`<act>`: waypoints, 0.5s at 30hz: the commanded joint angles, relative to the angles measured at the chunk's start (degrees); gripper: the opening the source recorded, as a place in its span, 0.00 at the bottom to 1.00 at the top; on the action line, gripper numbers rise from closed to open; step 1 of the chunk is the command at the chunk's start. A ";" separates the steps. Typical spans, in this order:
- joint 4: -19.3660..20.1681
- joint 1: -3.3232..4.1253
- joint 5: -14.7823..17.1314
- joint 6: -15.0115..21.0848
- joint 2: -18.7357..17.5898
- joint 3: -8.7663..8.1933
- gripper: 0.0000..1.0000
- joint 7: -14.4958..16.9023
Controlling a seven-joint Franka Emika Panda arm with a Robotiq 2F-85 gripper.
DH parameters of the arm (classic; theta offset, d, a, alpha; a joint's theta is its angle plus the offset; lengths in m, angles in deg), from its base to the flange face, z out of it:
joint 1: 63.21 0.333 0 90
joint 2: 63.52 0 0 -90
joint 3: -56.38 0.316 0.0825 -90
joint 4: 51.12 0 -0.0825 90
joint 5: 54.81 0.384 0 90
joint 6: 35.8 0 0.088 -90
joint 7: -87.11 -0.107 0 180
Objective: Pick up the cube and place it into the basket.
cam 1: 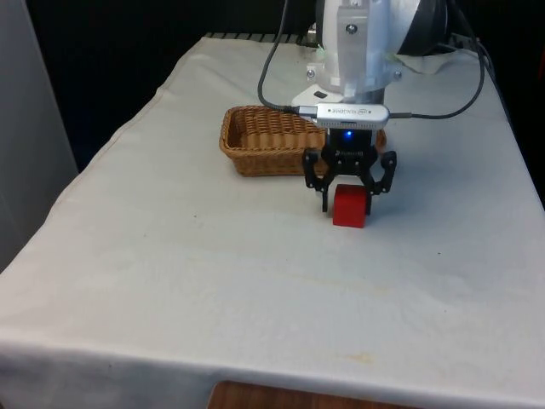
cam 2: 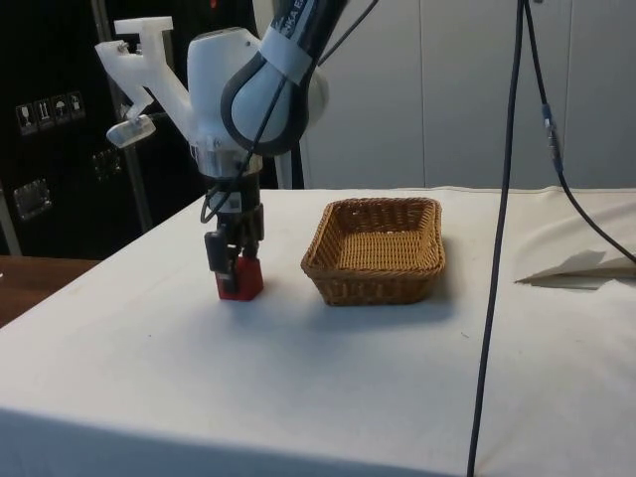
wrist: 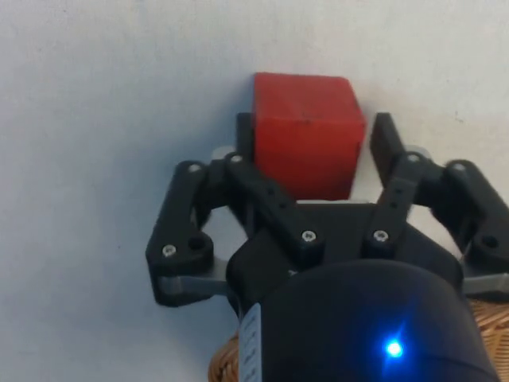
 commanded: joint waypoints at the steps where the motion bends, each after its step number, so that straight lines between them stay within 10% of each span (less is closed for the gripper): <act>1: -0.11 0.00 0.00 0.06 -0.11 0.00 0.29 0.00; 4: -0.11 0.00 0.00 0.06 -0.11 0.00 0.00 -0.06; 15: -0.06 0.00 0.06 0.00 -0.06 0.00 0.00 -0.06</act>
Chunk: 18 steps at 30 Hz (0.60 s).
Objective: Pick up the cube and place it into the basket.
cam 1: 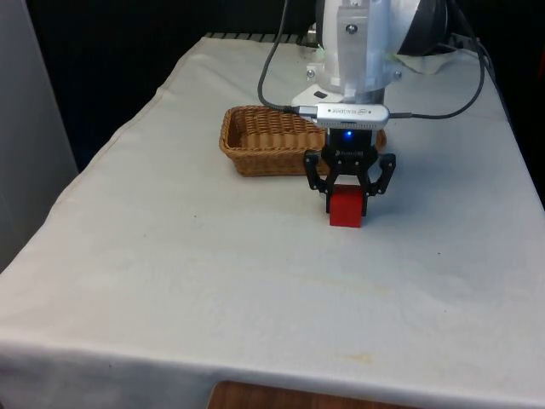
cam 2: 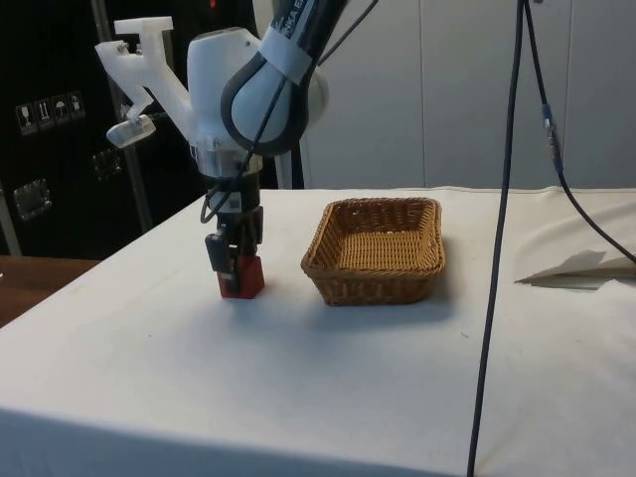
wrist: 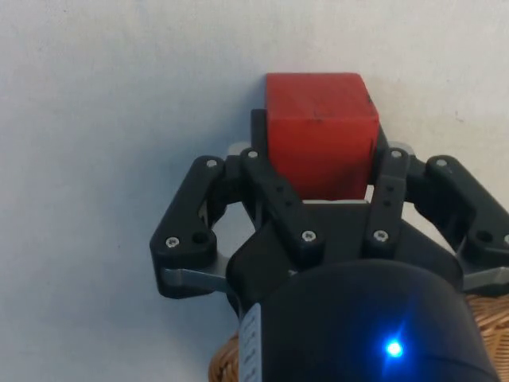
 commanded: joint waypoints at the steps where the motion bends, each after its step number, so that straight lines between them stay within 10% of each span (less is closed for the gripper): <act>1: 0.00 0.00 0.00 0.00 0.00 0.00 0.00 0.00; 18: 1.89 0.40 -0.46 -4.70 7.56 -0.46 0.00 -1.26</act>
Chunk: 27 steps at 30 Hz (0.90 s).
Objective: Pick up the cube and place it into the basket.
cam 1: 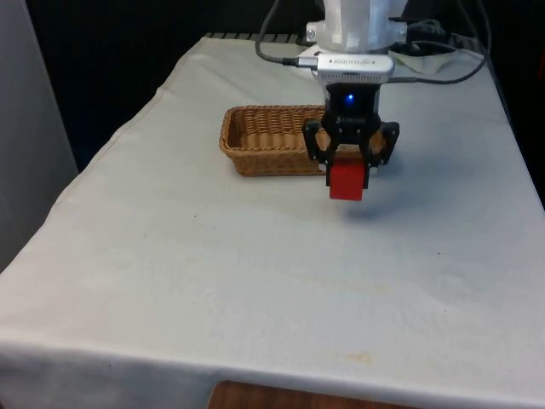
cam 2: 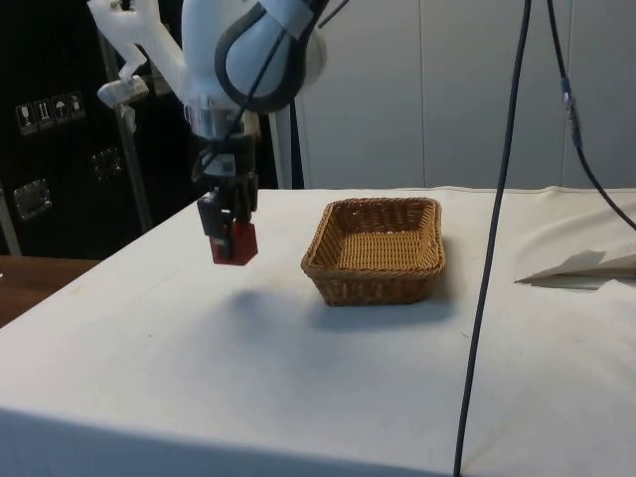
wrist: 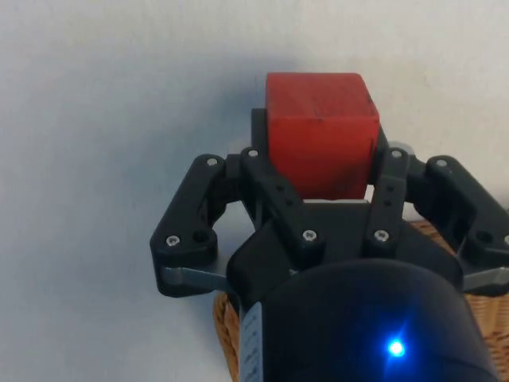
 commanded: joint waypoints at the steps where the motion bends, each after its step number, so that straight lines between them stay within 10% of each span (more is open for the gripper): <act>1: 0.00 0.00 0.00 -0.46 0.40 0.00 0.00 0.00; 27: 0.57 0.17 -0.97 -8.19 9.34 -0.63 0.00 -0.97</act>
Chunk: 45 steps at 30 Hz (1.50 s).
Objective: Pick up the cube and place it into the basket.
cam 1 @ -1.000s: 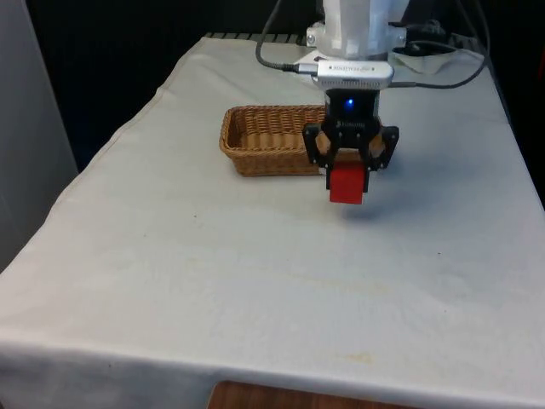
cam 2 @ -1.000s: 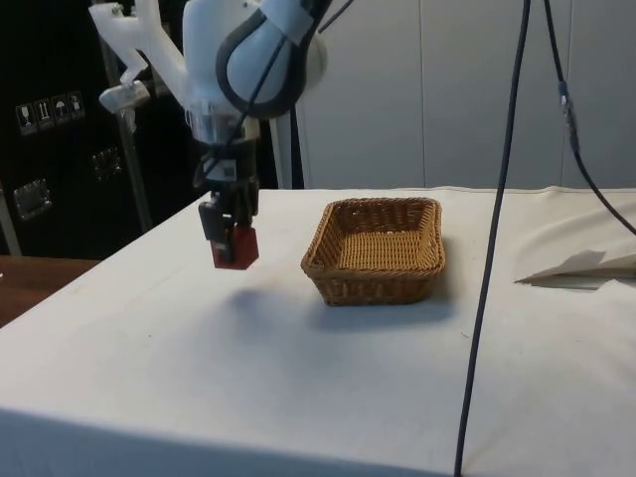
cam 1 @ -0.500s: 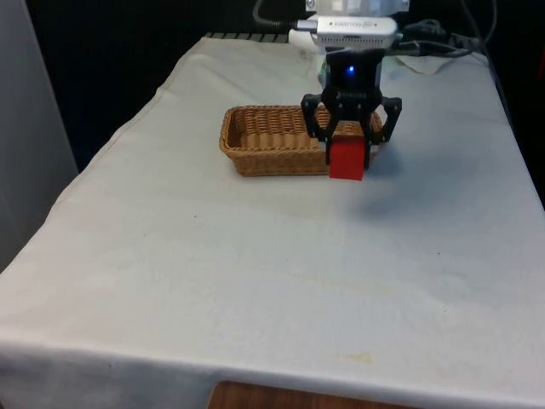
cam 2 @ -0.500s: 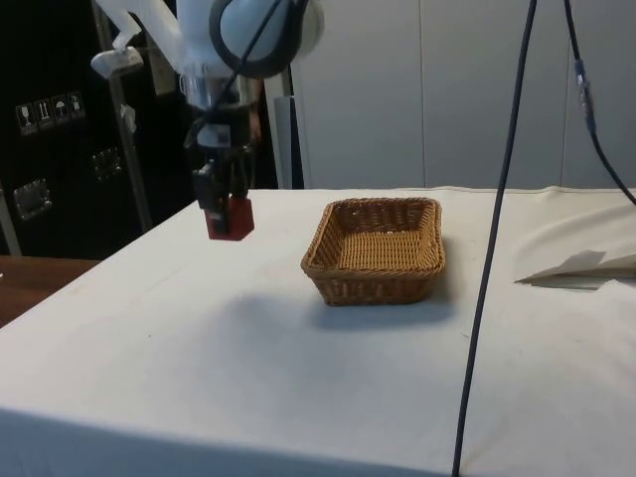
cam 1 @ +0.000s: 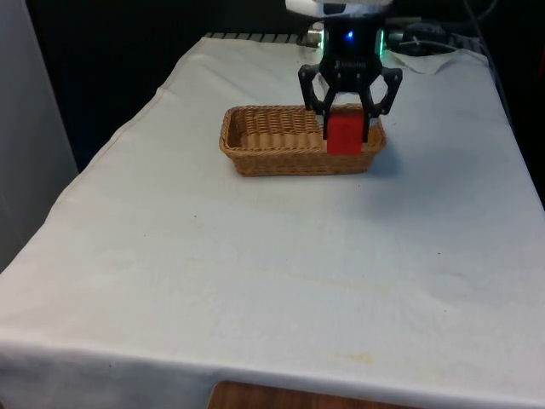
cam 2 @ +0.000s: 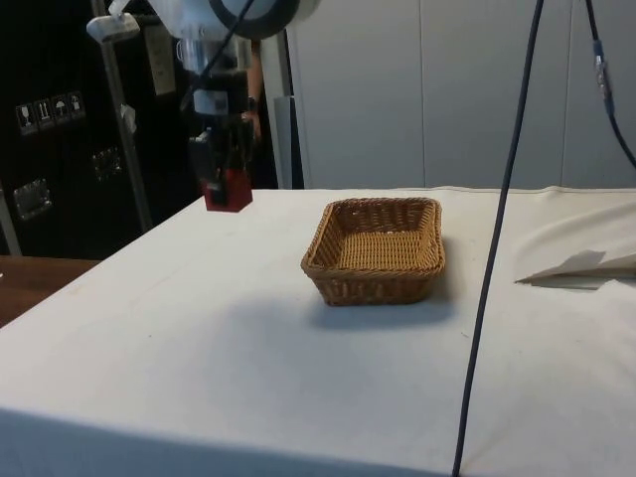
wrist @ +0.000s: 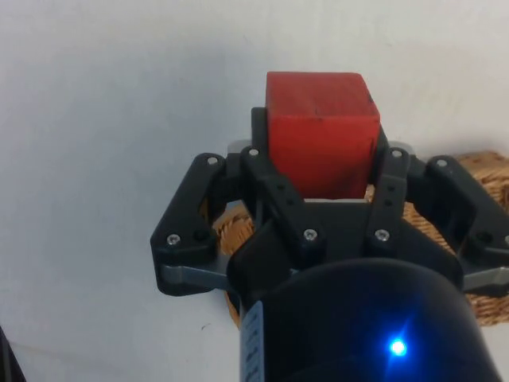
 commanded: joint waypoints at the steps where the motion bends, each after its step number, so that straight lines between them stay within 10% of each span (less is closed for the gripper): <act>1: 0.52 0.17 -0.74 -0.46 0.97 -0.34 0.00 -0.46; 45: 20.17 -0.69 -0.86 2.86 15.64 -3.90 0.00 9.00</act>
